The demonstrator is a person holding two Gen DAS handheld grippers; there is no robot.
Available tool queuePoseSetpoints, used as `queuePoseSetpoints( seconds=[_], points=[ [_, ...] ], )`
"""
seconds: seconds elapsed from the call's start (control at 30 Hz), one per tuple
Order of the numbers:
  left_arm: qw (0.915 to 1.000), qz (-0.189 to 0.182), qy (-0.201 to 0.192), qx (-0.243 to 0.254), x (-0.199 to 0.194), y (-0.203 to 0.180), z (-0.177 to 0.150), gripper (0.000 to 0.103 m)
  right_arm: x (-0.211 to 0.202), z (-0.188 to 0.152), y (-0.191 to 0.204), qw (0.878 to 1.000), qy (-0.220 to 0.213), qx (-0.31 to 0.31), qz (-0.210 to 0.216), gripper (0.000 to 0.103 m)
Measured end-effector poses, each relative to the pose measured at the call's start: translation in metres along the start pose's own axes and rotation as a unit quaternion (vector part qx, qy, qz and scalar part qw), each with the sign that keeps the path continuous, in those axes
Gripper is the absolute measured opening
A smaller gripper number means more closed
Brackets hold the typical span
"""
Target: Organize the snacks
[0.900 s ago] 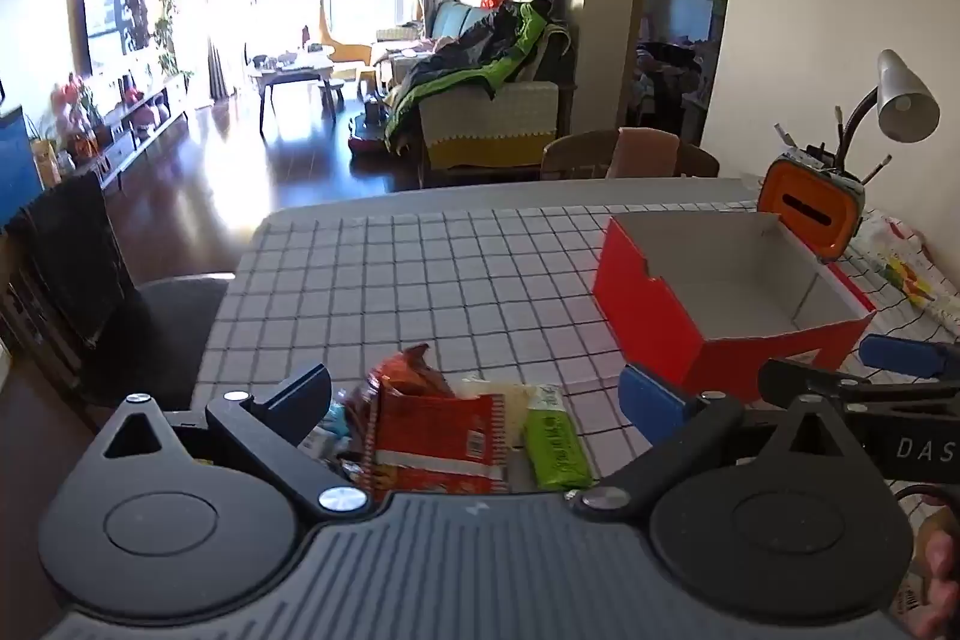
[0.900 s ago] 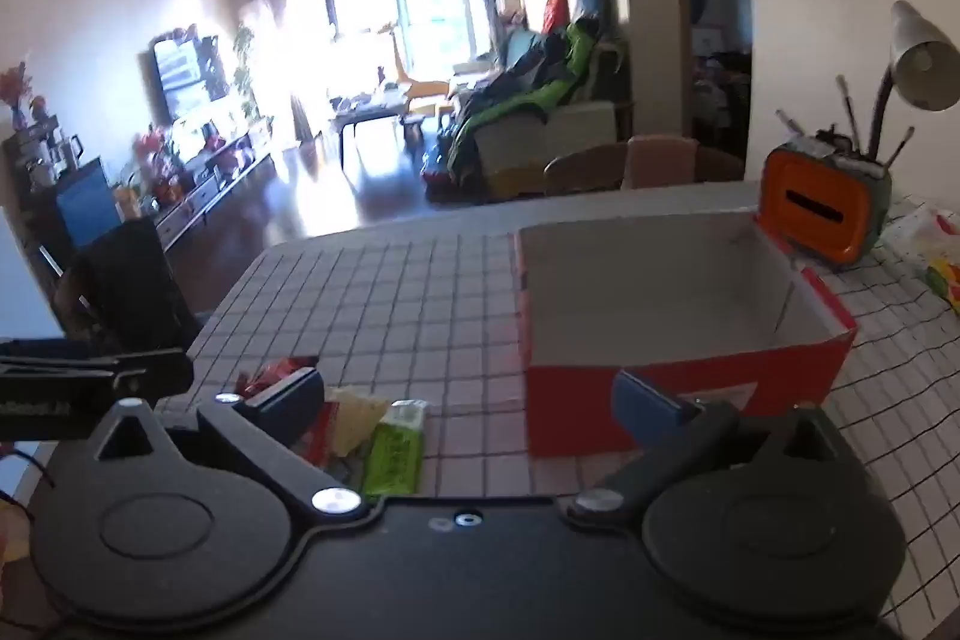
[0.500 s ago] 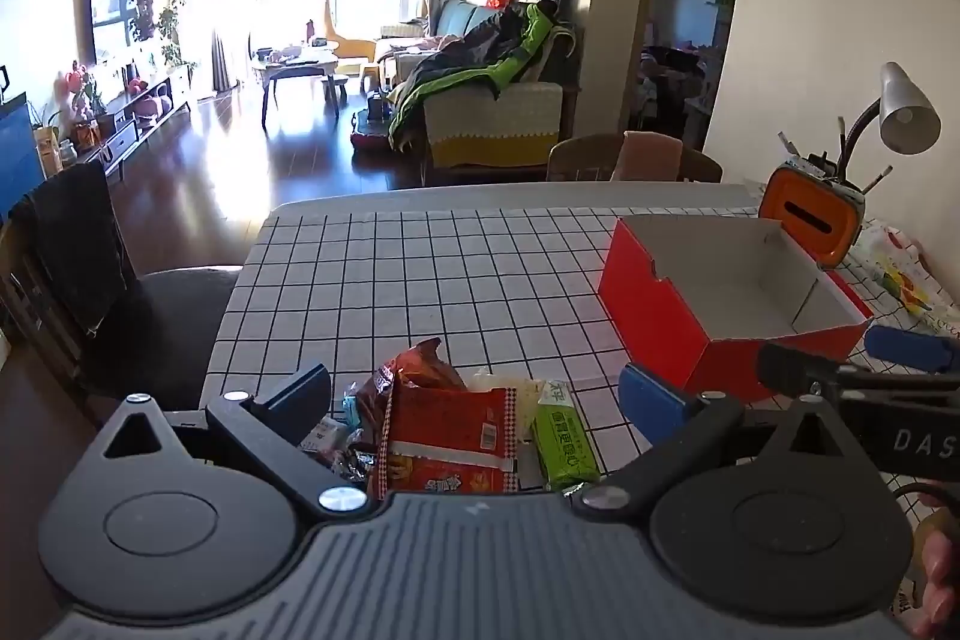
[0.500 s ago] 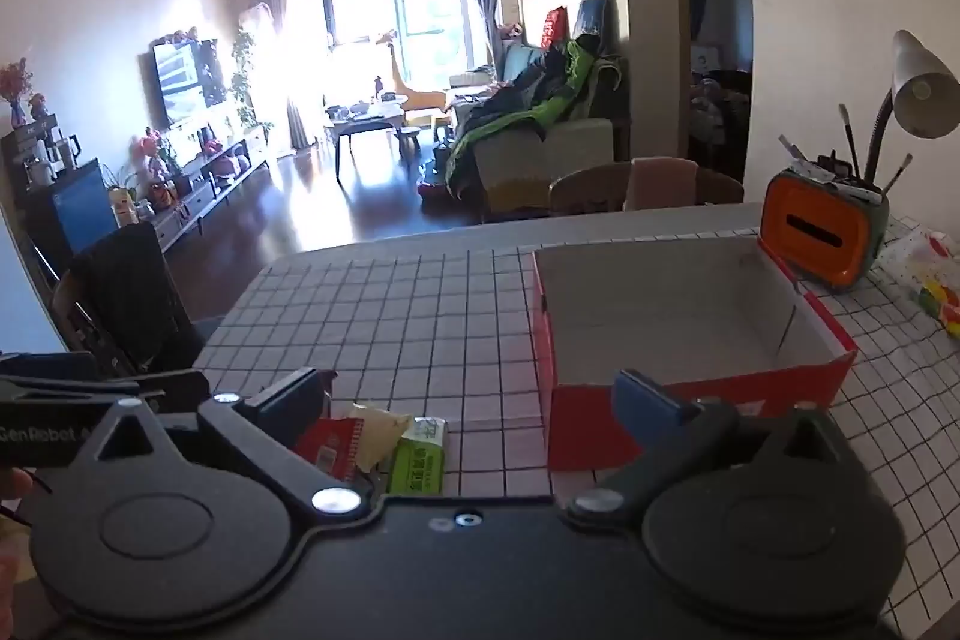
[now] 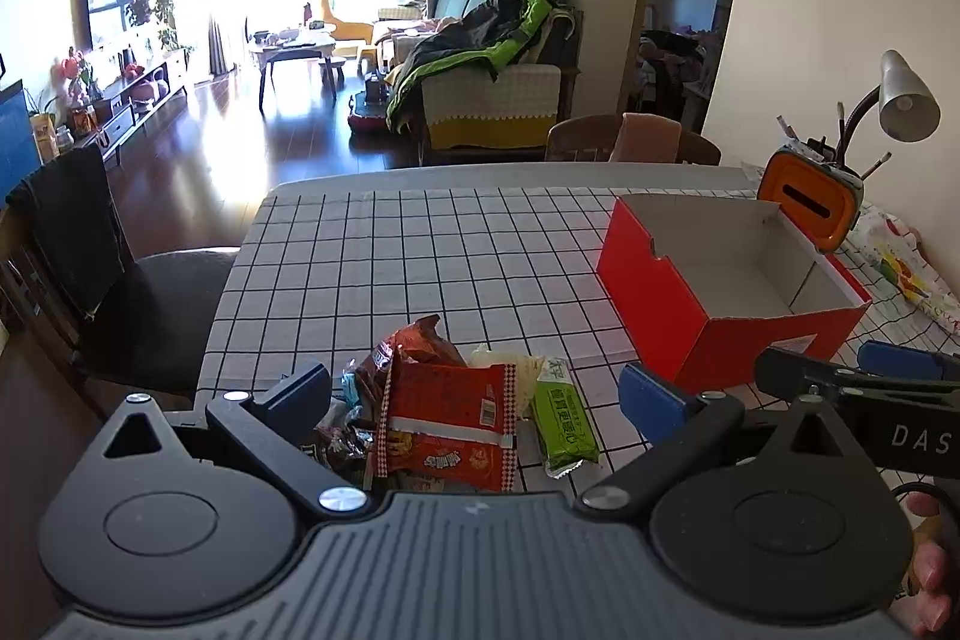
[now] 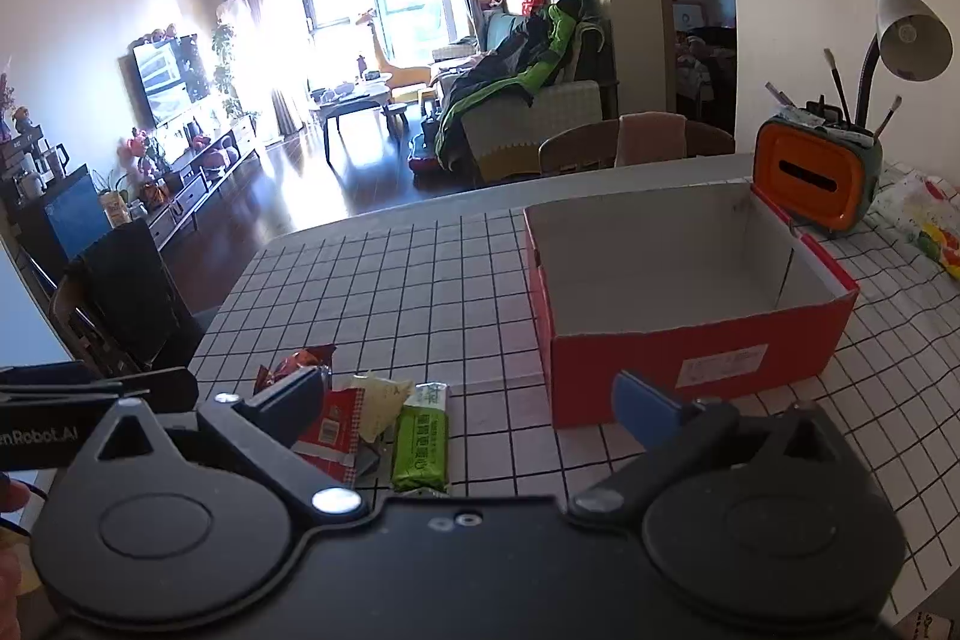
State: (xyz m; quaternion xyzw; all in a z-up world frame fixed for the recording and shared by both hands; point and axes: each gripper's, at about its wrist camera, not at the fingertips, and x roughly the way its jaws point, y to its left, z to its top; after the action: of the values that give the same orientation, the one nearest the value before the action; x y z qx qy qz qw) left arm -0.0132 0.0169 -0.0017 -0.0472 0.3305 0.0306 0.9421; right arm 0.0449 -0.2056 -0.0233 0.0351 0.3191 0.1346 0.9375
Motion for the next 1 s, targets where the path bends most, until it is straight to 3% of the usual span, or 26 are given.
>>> queuePoseSetpoints(
  seconds=[1.0],
  points=[
    [1.0000,0.001,0.009,-0.001,-0.009,0.003,-0.013,0.103,-0.004,-0.005,0.009,1.000,0.012,-0.020,-0.008,0.103]
  ],
)
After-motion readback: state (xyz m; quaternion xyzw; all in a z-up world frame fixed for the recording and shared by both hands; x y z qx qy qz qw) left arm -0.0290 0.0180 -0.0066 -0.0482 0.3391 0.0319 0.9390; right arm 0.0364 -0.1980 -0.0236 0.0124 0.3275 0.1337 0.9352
